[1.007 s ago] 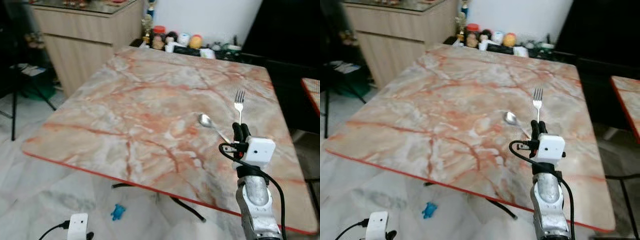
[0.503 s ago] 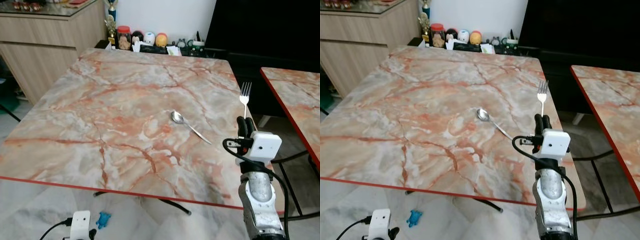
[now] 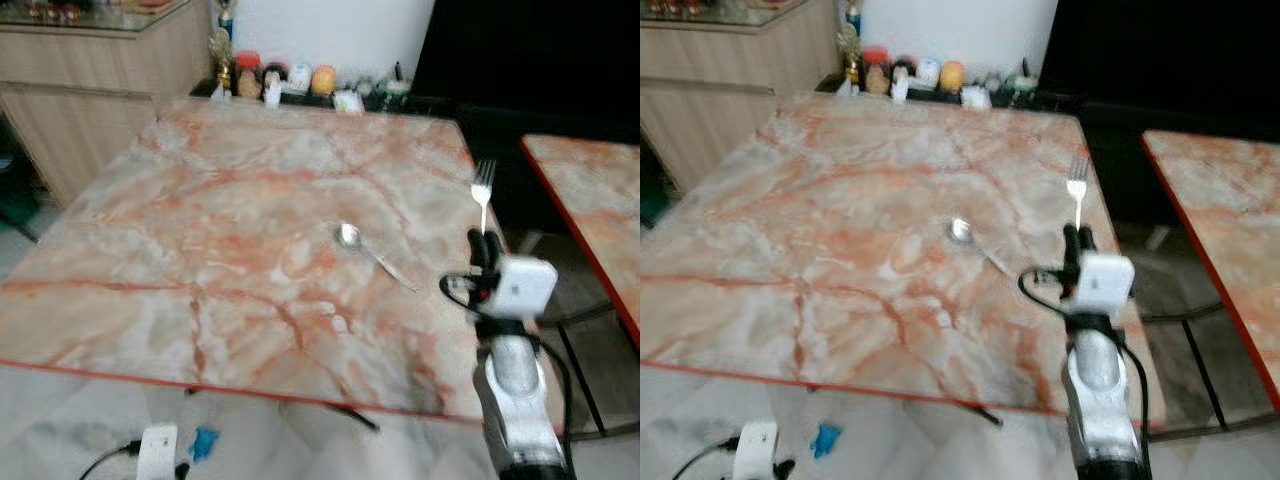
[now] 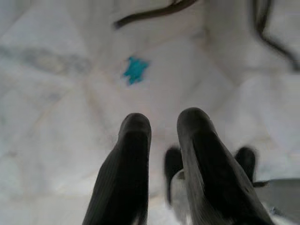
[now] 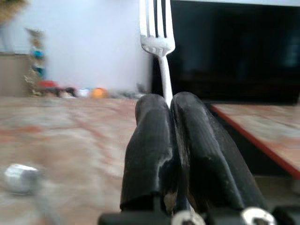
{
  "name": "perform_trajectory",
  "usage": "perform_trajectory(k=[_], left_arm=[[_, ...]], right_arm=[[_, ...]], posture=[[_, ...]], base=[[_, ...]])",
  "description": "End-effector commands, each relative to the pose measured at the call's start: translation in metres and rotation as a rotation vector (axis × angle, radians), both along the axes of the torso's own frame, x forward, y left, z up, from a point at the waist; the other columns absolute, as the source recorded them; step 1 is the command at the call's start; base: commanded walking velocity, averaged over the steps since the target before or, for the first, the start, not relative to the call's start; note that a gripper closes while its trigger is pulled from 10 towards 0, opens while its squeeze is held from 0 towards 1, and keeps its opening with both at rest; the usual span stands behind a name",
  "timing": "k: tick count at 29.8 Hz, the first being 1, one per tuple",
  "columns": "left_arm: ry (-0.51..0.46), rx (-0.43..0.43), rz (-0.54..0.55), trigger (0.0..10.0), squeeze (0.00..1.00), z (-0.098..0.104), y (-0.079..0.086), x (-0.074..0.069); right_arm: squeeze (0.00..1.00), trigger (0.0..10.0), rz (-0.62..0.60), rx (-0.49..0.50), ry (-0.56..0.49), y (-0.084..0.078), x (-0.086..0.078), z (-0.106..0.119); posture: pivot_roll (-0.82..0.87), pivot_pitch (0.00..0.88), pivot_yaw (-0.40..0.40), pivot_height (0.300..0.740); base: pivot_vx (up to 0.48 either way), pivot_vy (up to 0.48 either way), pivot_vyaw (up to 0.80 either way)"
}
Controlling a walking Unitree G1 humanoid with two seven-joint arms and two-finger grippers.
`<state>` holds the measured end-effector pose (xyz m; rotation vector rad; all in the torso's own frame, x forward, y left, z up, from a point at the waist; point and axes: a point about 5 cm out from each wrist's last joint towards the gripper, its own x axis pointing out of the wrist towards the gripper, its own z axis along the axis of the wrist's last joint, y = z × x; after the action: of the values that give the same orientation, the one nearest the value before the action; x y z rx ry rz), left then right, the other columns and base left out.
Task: Setting the table
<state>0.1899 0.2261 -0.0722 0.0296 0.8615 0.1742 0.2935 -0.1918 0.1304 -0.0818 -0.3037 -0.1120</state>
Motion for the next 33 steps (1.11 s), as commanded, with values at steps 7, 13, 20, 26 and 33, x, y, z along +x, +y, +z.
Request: perform_trajectory(k=[7, 13, 20, 26, 33], left_arm=[[0.016, -0.002, 0.000, 10.0, 0.00, -0.003, -0.001, -0.006], [0.019, 0.003, -0.006, 10.0, 0.00, -0.003, 0.000, -0.006], [0.021, 0.007, -0.015, 10.0, 0.00, -0.003, 0.001, -0.006], [0.024, 0.008, -0.019, 10.0, 0.00, -0.003, 0.000, -0.006], [0.027, 0.009, -0.026, 10.0, 0.00, -0.003, 0.000, -0.006]], right_arm=[[0.00, 10.0, 0.001, -0.003, -0.028, 0.001, 0.001, 0.006], [0.00, 10.0, 0.010, -0.003, -0.032, 0.004, 0.002, 0.007], [0.00, 10.0, 0.008, -0.008, -0.033, 0.002, 0.000, 0.006], [0.00, 10.0, 0.003, -0.013, -0.076, 0.002, 0.000, 0.017], [0.00, 10.0, 0.002, -0.009, -0.094, 0.002, 0.002, 0.022]], posture=[[0.08, 0.000, -0.054, 0.740], [0.08, 0.000, -0.050, 0.740], [0.07, 0.000, -0.047, 0.740], [0.07, 0.000, -0.046, 0.740], [0.07, 0.000, -0.043, 0.740]], base=[[0.000, -0.326, 0.00], [0.000, -0.323, 0.00], [0.000, -0.325, 0.00], [0.000, -0.325, 0.00], [0.000, -0.324, 0.00]])
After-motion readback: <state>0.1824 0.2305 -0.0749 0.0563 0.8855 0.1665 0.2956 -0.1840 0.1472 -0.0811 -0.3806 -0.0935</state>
